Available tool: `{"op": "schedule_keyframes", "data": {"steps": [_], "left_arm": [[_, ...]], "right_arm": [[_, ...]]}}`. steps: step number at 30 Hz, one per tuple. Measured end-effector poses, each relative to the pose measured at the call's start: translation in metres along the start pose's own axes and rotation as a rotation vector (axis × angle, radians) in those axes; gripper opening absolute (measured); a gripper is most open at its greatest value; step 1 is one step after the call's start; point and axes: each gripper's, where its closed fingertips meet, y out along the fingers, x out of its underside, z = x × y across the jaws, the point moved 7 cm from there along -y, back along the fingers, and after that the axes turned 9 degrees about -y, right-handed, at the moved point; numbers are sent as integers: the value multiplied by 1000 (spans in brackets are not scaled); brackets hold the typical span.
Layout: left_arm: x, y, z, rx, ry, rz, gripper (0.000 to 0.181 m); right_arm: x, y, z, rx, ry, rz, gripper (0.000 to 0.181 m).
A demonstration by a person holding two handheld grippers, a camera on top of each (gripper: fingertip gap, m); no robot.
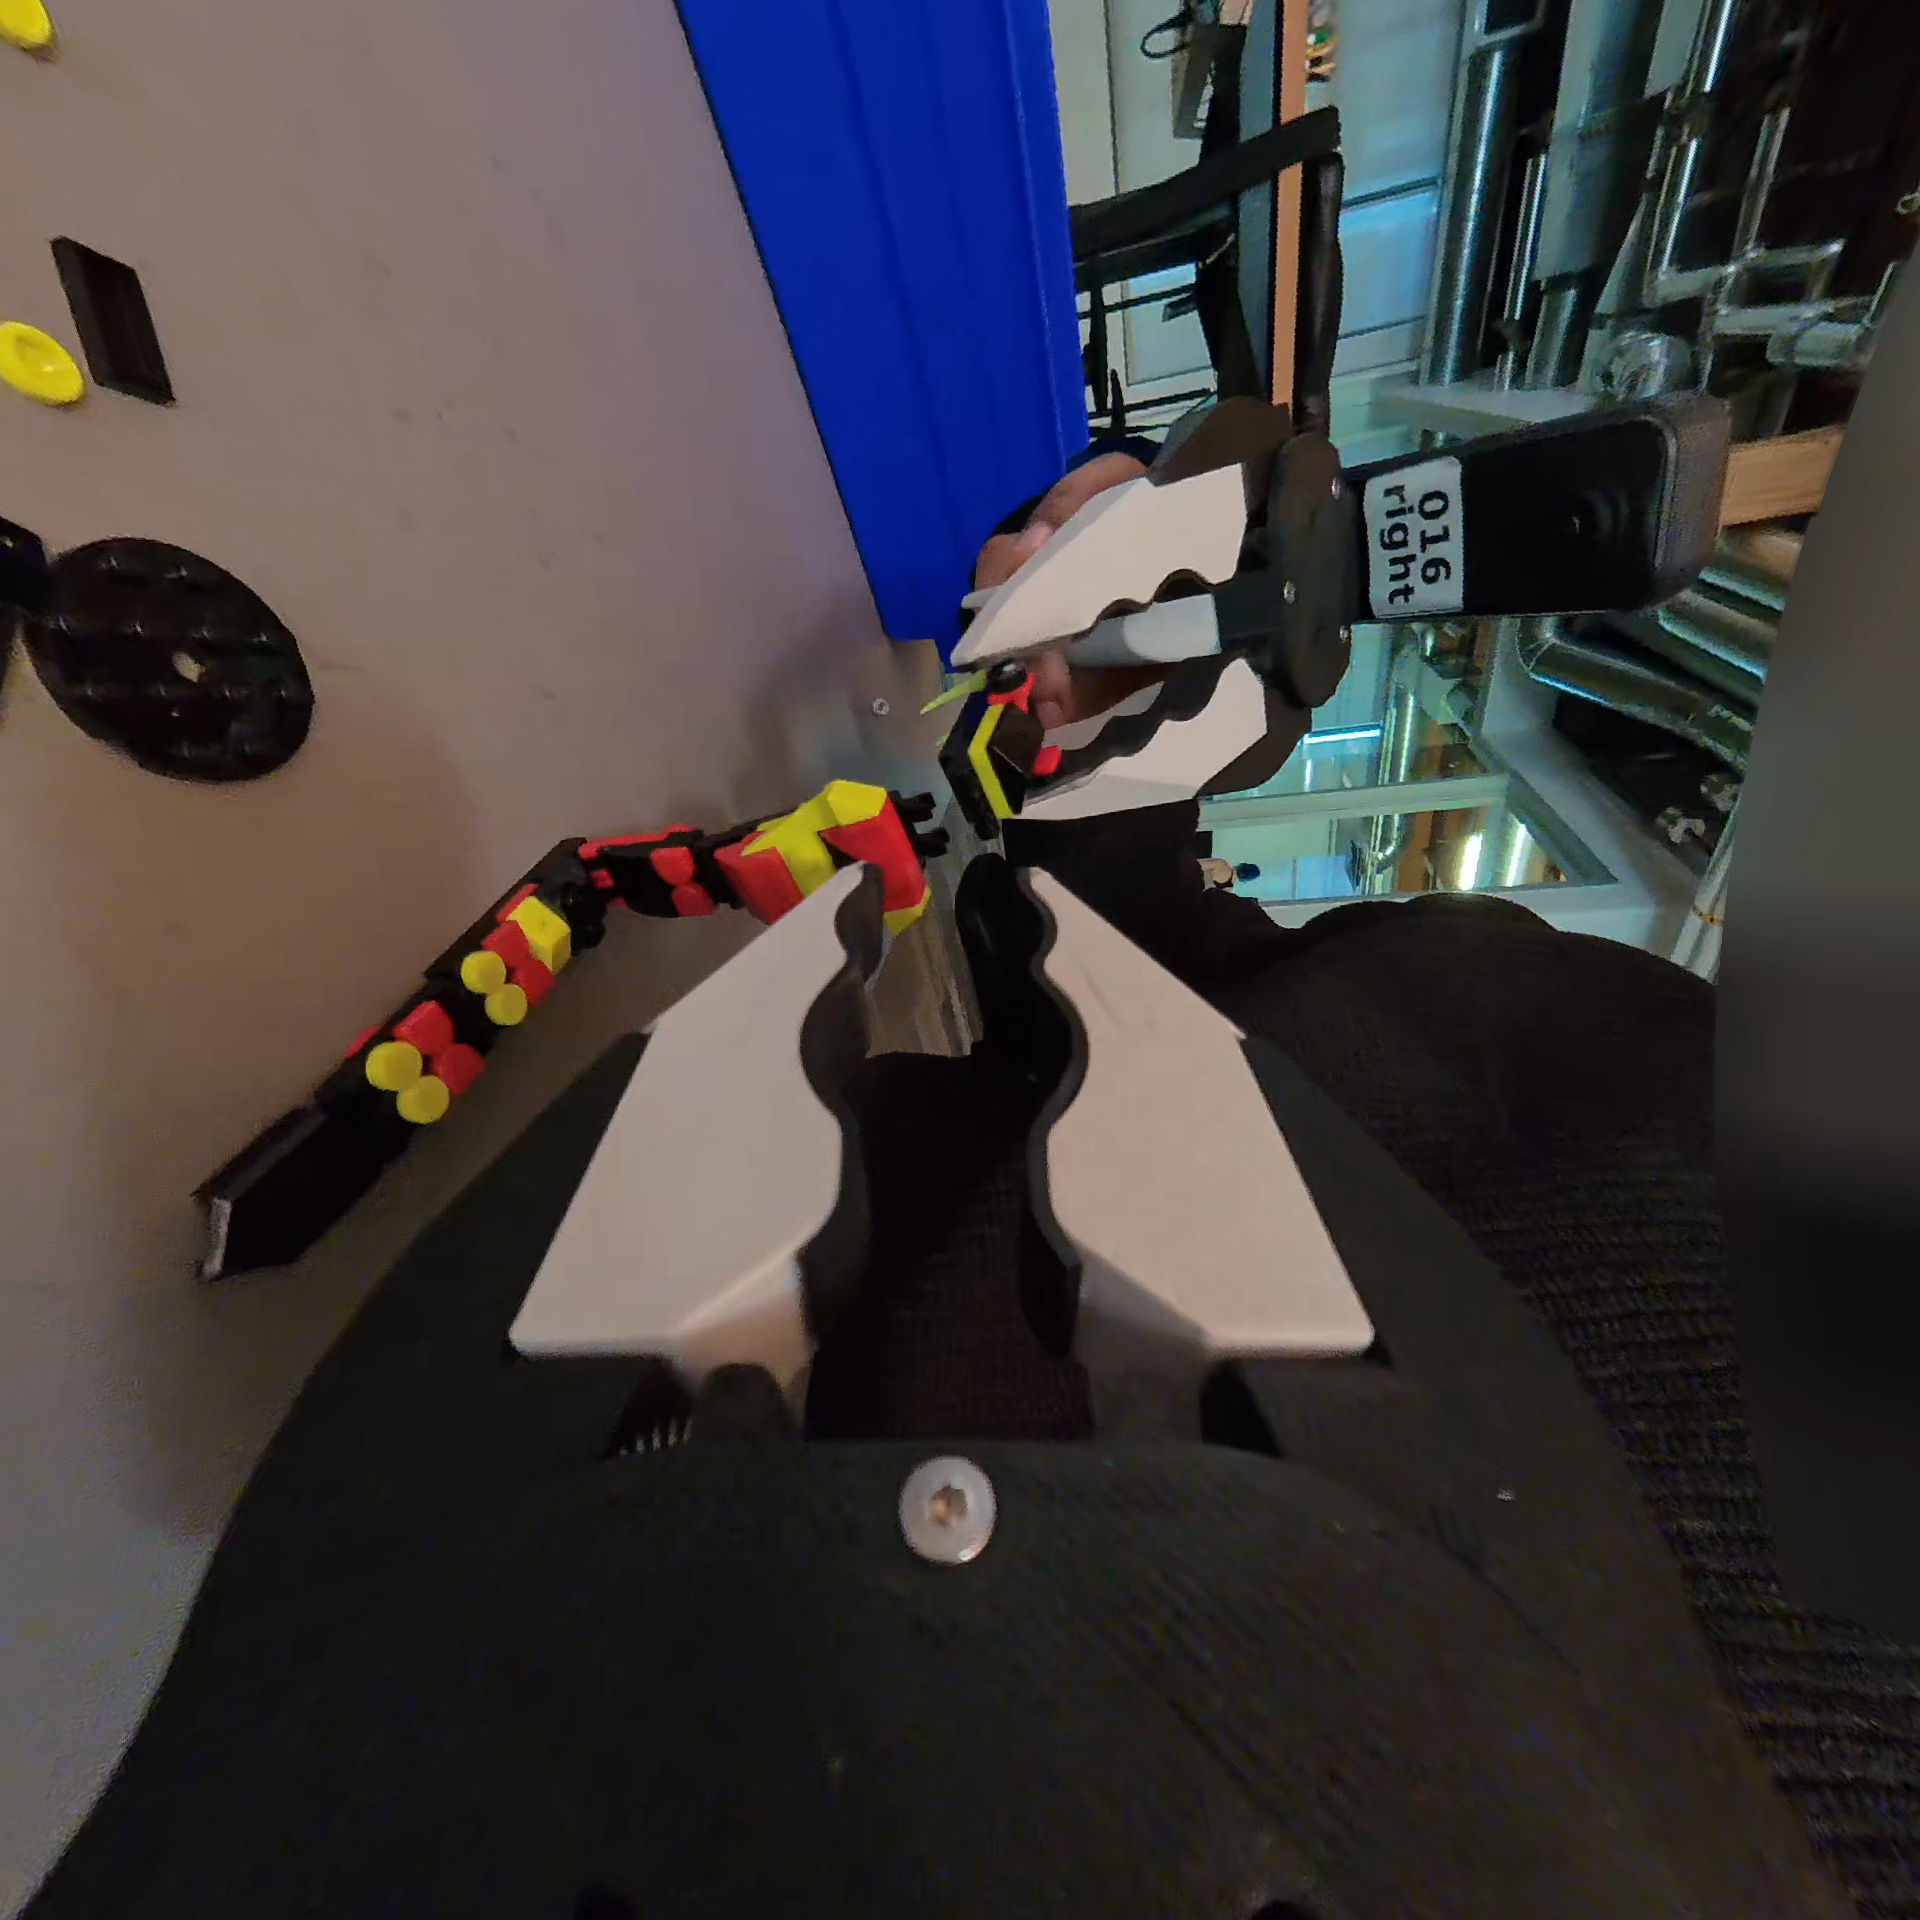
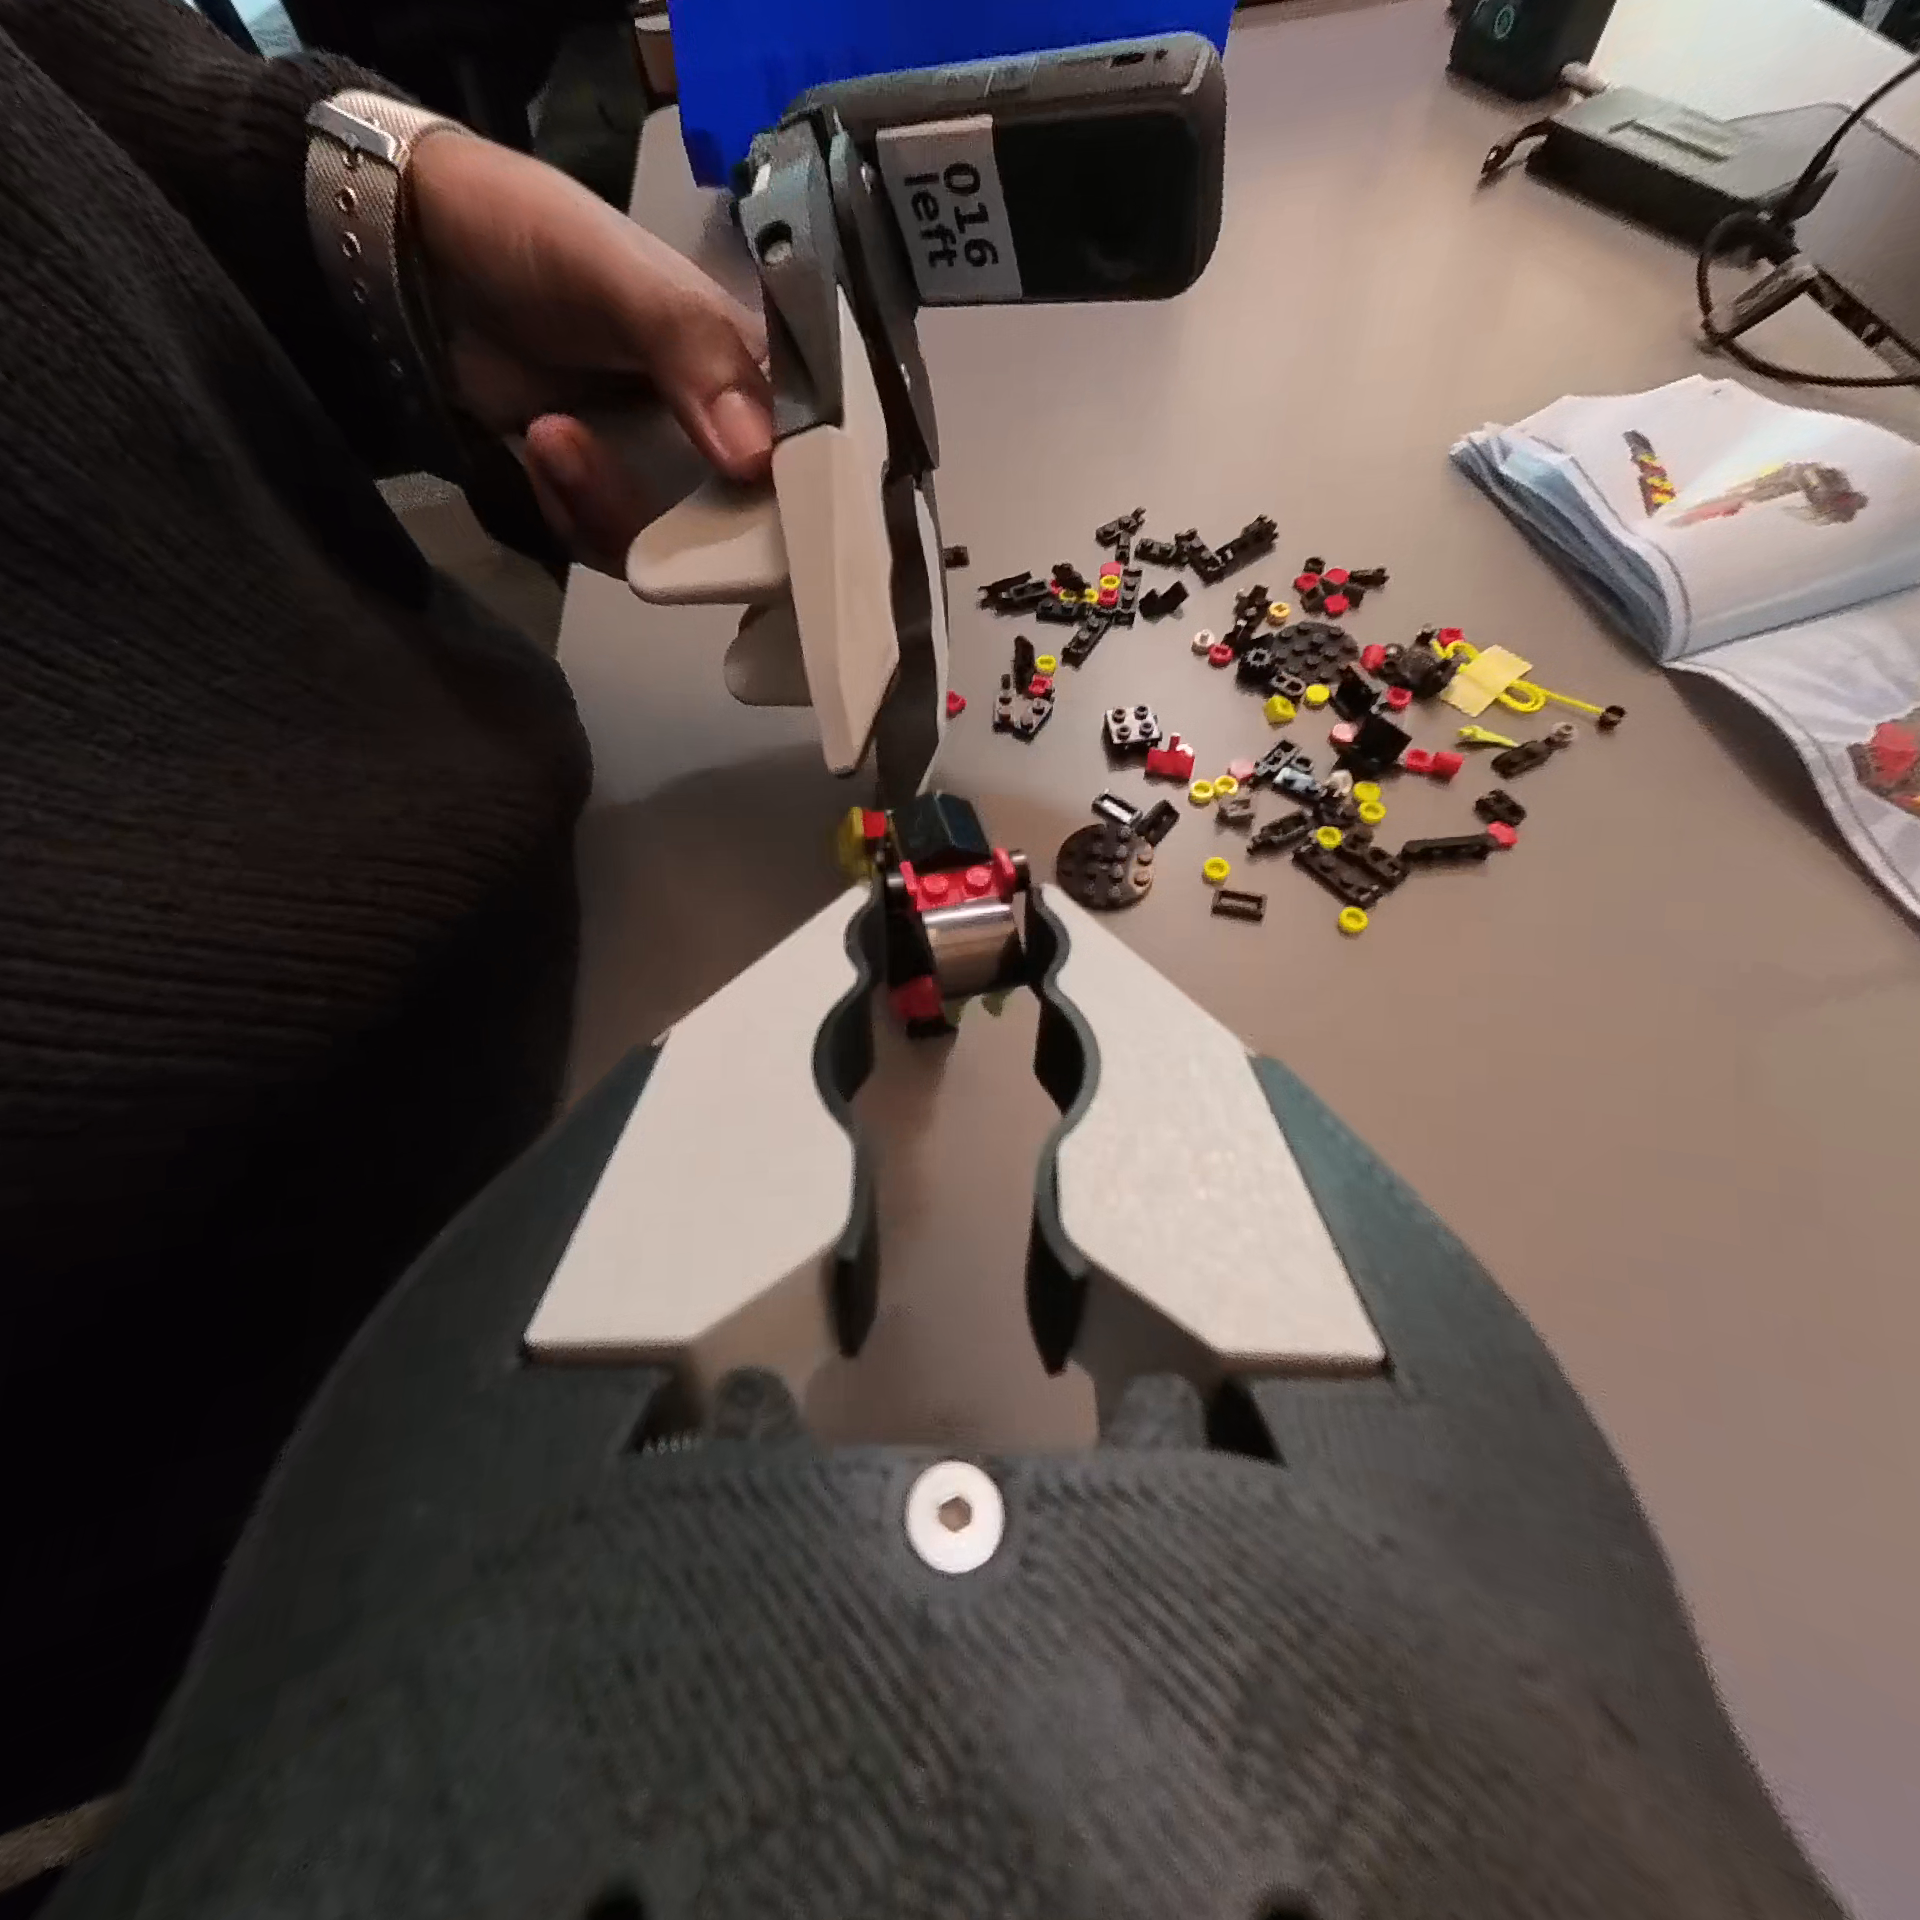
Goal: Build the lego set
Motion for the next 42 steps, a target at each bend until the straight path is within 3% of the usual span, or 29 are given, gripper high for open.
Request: {"op": "schedule_keyframes", "data": {"steps": [13, 32, 42], "left_arm": [[0, 4, -6, -9, -77, -27, 40], [-6, 7, -4, -112, -72, -39, 33], [-6, 10, -2, -148, -58, -45, 34]], "right_arm": [[1, 1, -11, 94, 74, -15, 24], [2, 3, -21, 207, -12, -115, 24], [3, 0, -21, 205, -17, -95, 24]]}}
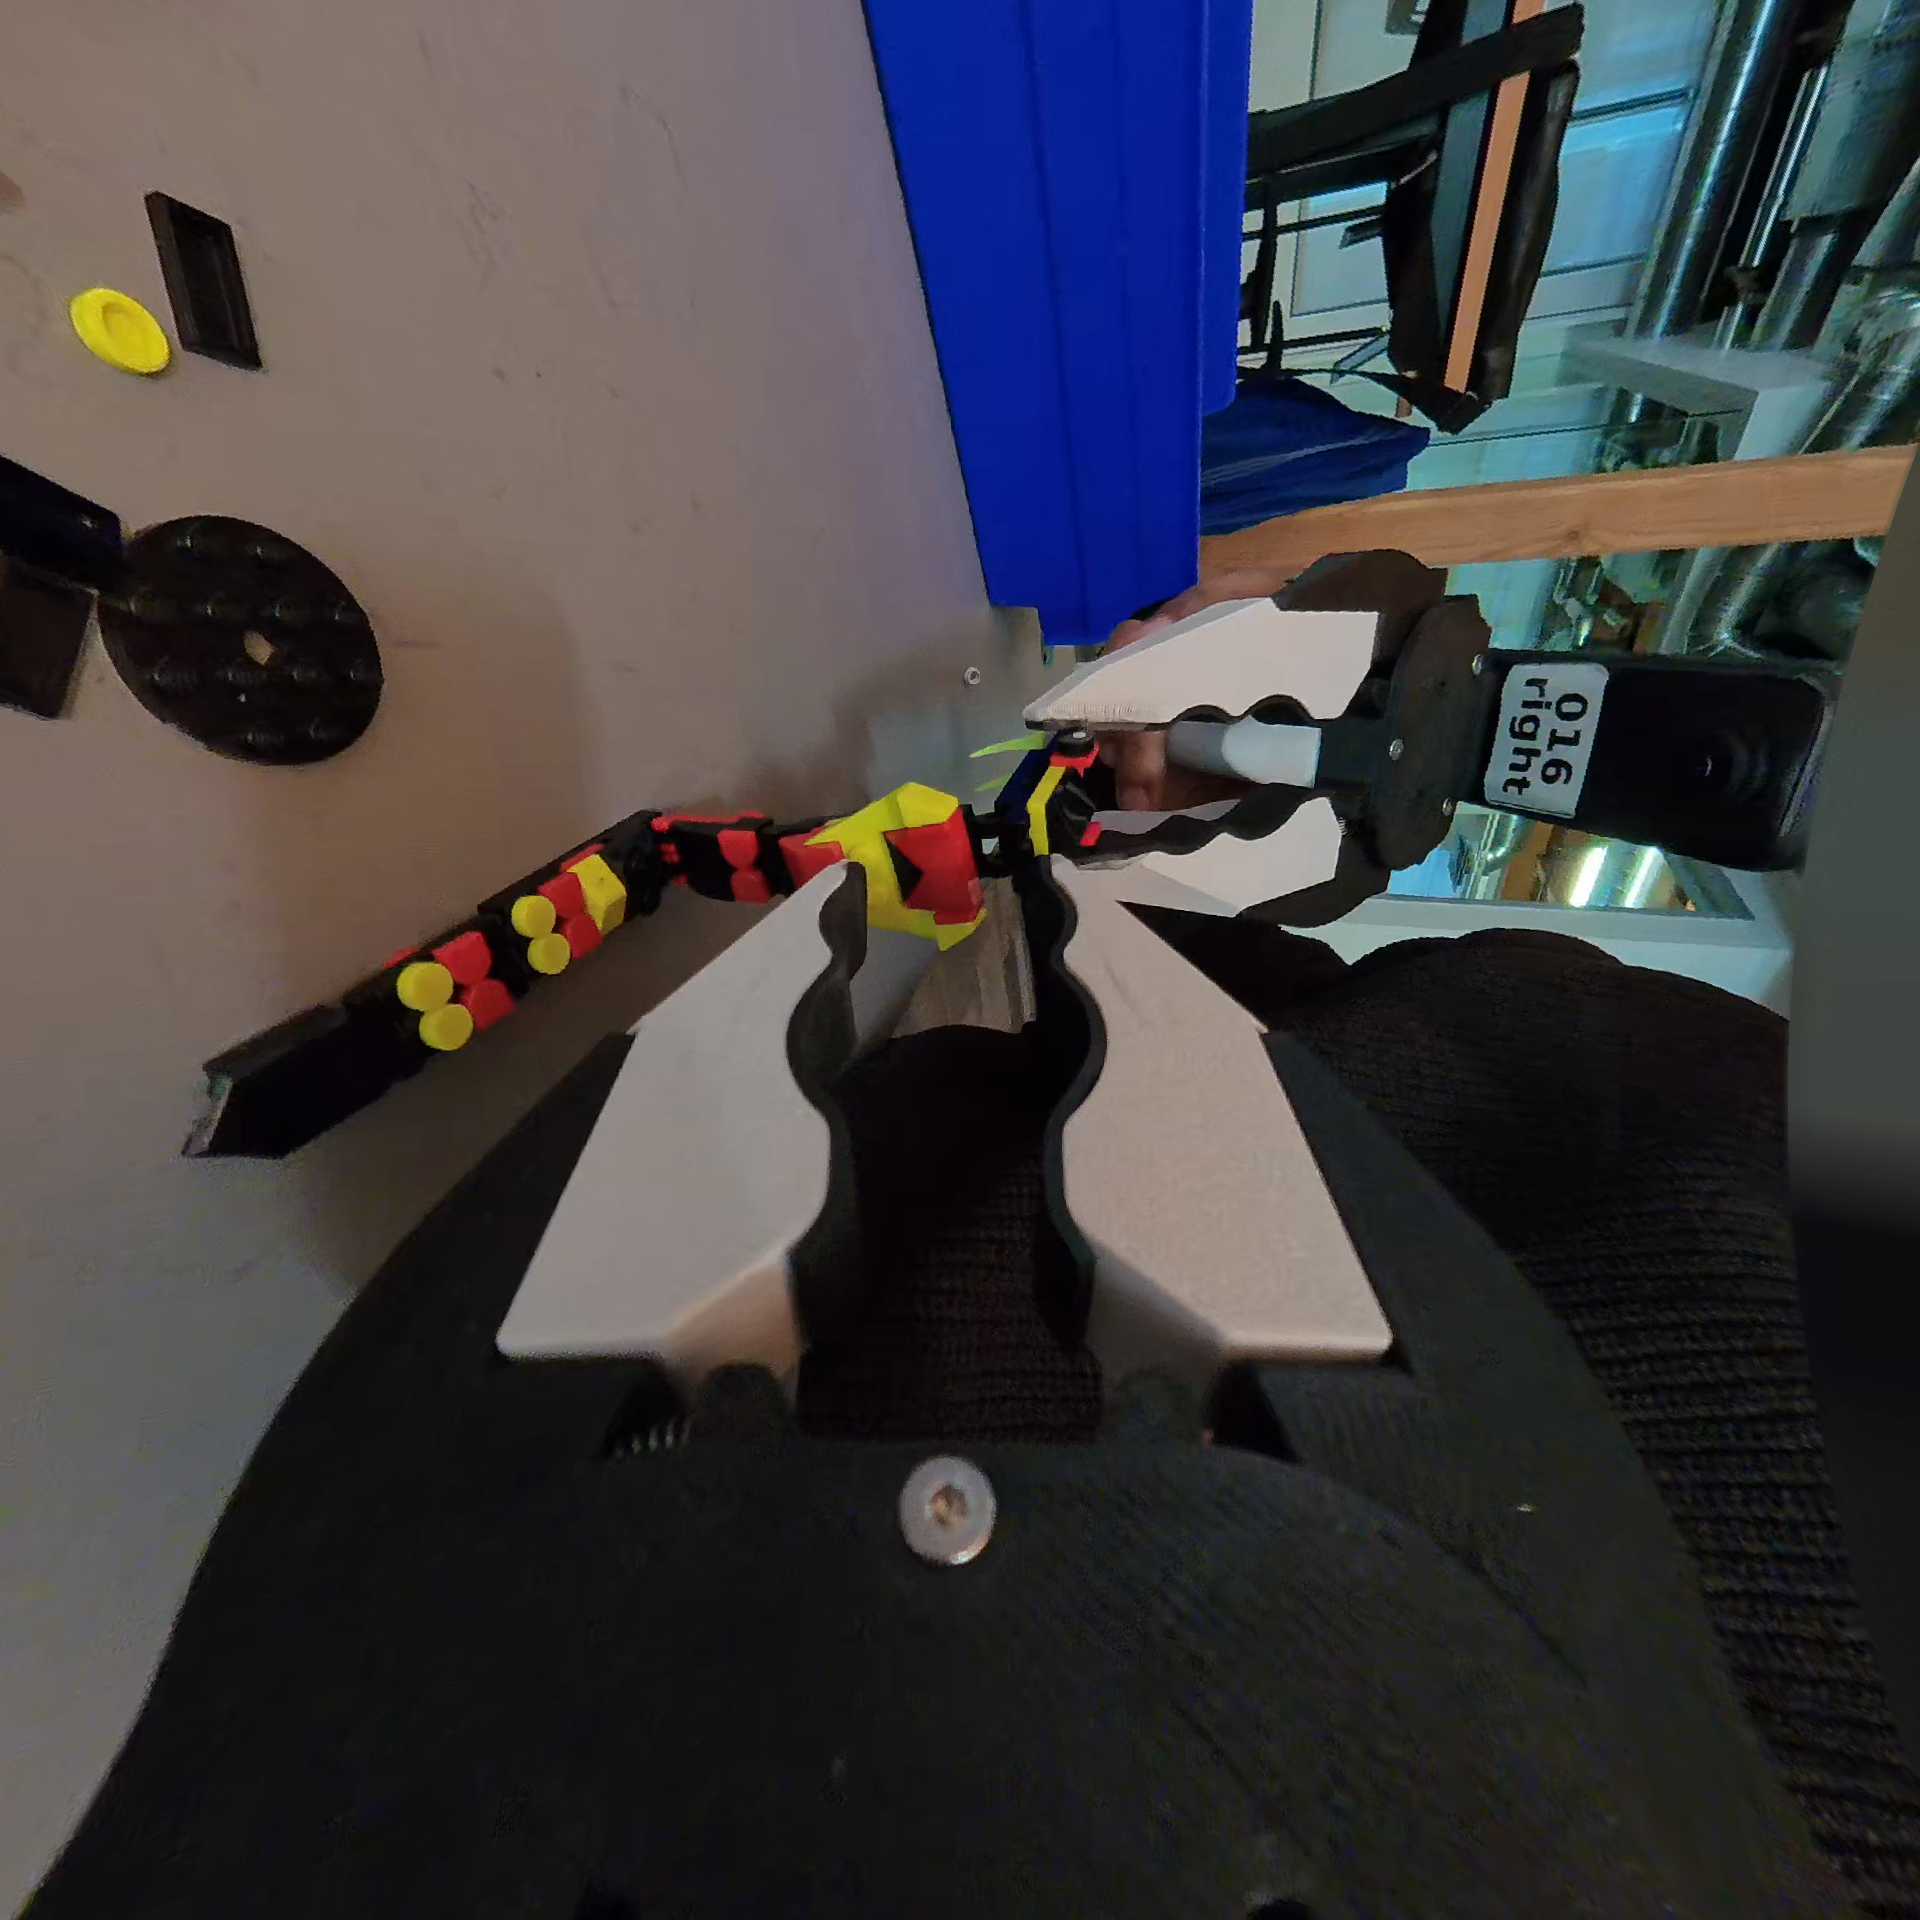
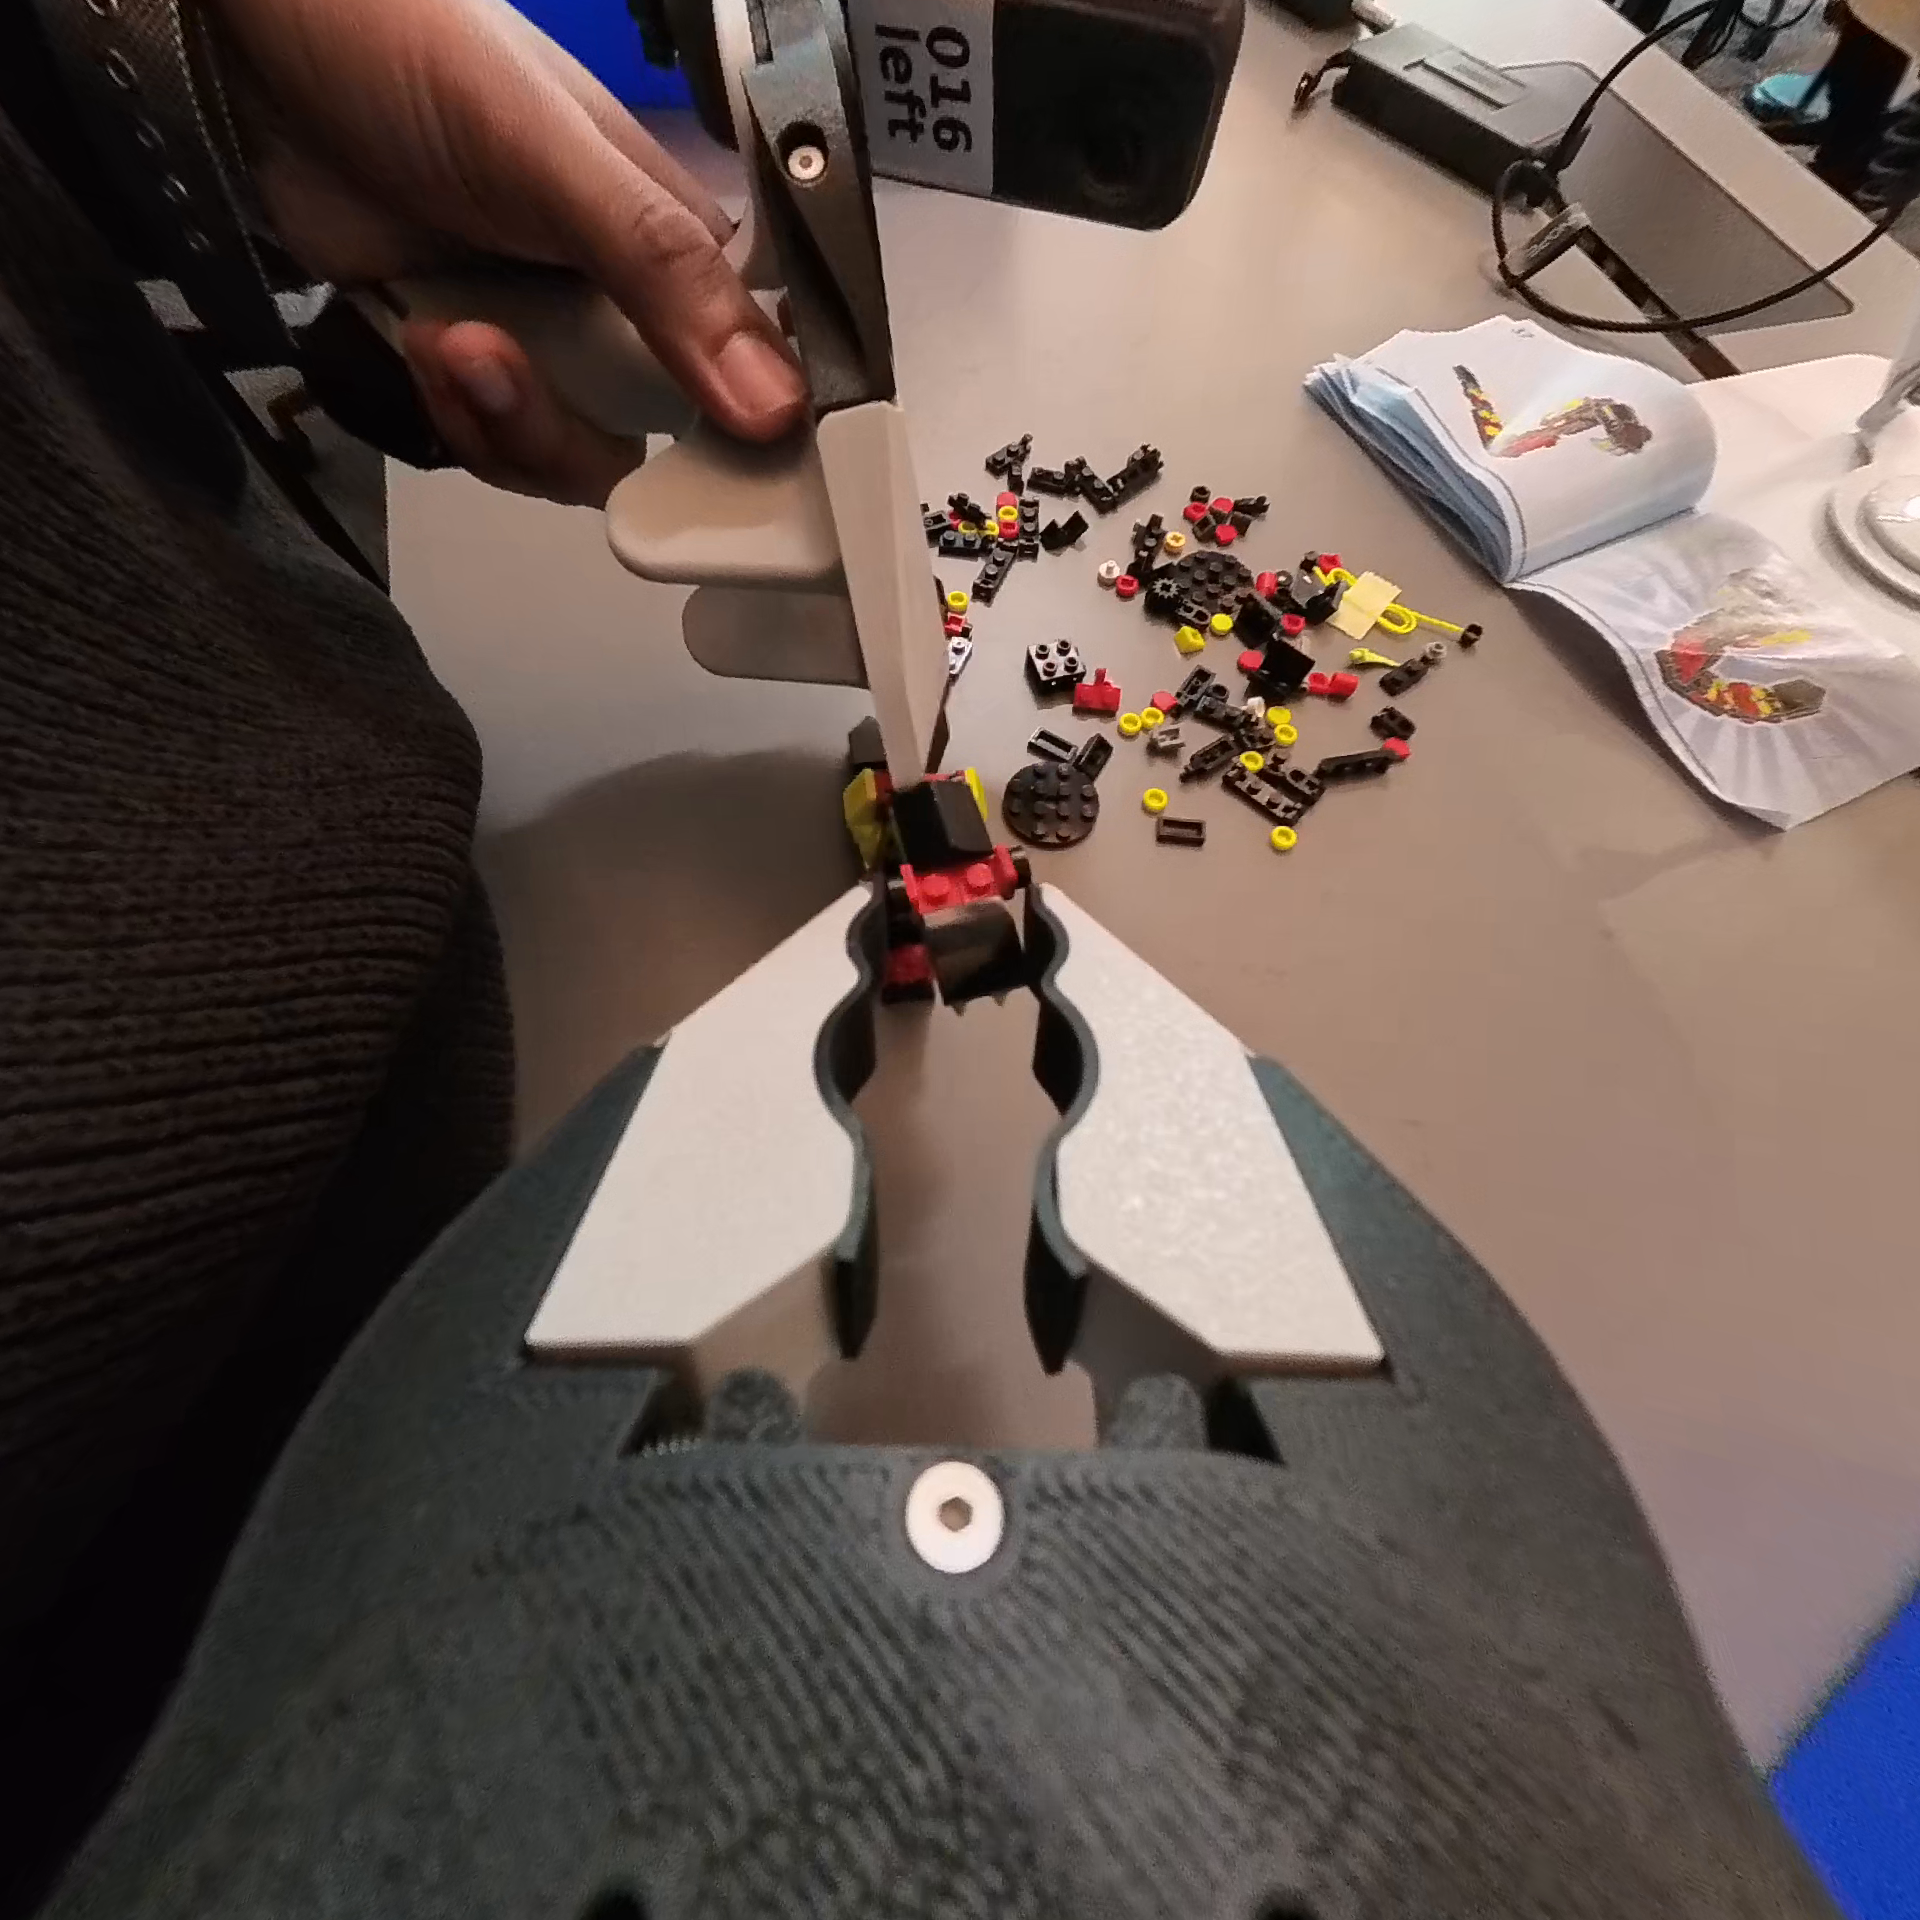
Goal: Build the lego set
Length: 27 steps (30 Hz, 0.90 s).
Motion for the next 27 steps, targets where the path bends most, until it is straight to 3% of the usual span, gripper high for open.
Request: {"op": "schedule_keyframes", "data": {"steps": [14, 27], "left_arm": [[2, 4, 4, -43, -28, 13, 32], [1, 5, 3, -33, -84, 15, 30]], "right_arm": [[8, -2, -12, 100, 158, 56, 24], [7, -1, -16, 158, 144, 55, 24]]}}
